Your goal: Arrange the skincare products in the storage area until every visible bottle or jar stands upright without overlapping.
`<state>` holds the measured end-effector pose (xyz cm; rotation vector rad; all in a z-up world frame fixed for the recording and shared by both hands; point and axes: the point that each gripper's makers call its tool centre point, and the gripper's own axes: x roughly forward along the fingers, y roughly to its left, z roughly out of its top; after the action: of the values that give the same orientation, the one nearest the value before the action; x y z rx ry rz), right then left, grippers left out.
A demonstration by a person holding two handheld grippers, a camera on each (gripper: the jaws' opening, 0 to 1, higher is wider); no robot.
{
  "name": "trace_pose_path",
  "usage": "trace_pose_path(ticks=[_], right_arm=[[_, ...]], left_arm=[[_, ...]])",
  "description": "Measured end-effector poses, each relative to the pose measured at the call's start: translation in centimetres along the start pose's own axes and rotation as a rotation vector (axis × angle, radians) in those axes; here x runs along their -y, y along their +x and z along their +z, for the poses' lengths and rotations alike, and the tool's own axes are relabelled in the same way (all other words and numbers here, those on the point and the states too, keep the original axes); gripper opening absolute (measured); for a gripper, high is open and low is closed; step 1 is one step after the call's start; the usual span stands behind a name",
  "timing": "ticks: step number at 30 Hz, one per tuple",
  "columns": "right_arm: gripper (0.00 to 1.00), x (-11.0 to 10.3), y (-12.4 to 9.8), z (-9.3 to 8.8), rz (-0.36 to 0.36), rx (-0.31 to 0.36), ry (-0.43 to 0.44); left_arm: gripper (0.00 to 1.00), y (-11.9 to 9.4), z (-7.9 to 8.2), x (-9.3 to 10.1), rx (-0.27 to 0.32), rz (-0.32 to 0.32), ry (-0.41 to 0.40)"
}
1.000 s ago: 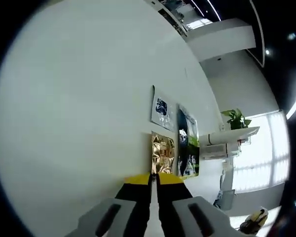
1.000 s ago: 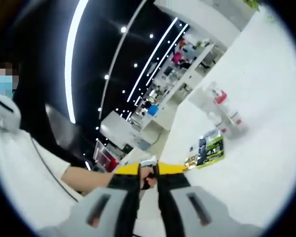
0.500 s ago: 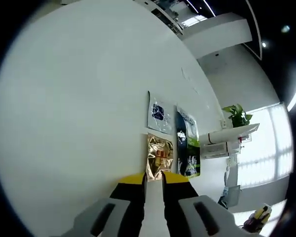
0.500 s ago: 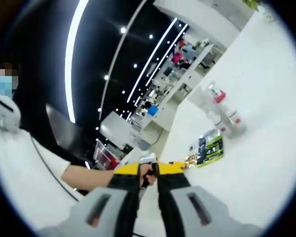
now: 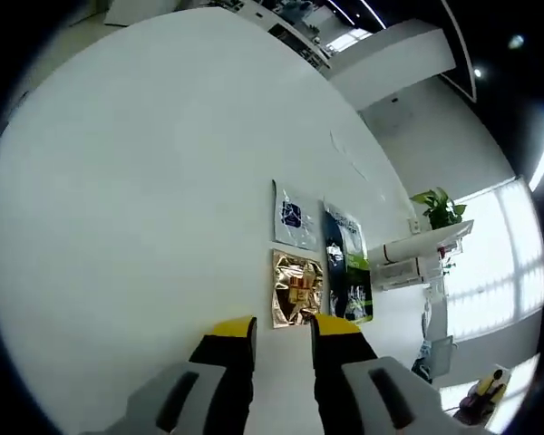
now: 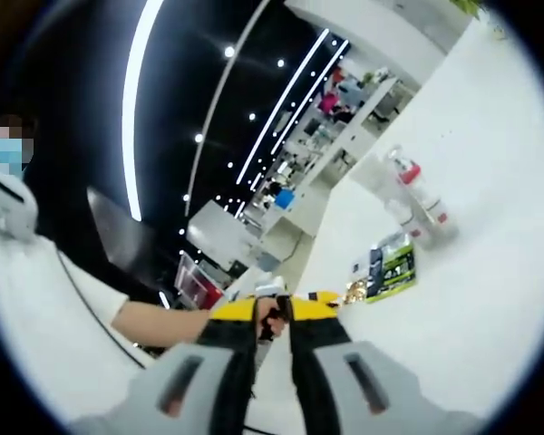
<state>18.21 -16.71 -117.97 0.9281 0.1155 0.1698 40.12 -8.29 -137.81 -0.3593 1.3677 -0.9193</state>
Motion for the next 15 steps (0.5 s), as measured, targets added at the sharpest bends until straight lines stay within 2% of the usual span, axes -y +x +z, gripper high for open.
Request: trace_pose_path(ticks=[3, 5, 7, 9, 10, 12, 15], right_arm=[[0.13, 0.1, 0.1, -0.2, 0.004, -0.009, 0.005], [0.14, 0.1, 0.5, -0.6, 0.013, -0.026, 0.010], [0.15, 0.1, 0.9, -0.9, 0.022, -0.045, 0.013], [0.17, 0.1, 1.3, -1.1, 0.028, -0.058, 0.015], [0.18, 0.0, 1.8, -1.3, 0.039, -0.076, 0.016], [0.18, -0.2, 2.5, -1.6, 0.056, -0.104, 0.015], [0.20, -0.3, 3.6, -1.9, 0.078, -0.136, 0.015]], left_arm=[[0.24, -0.6, 0.0, 0.3, 0.028, -0.013, 0.004], [0.24, -1.2, 0.4, 1.0, 0.071, -0.039, 0.012], [0.25, -2.2, 0.8, 1.7, 0.135, -0.056, 0.061], [0.24, -2.9, 0.9, 2.0, 0.162, -0.059, 0.089], [0.24, -3.8, 1.0, 2.5, 0.210, -0.077, 0.107], [0.23, -5.2, 0.8, 3.9, 0.263, -0.130, 0.099], [0.22, -7.0, 0.2, 5.1, 0.321, -0.176, 0.109]])
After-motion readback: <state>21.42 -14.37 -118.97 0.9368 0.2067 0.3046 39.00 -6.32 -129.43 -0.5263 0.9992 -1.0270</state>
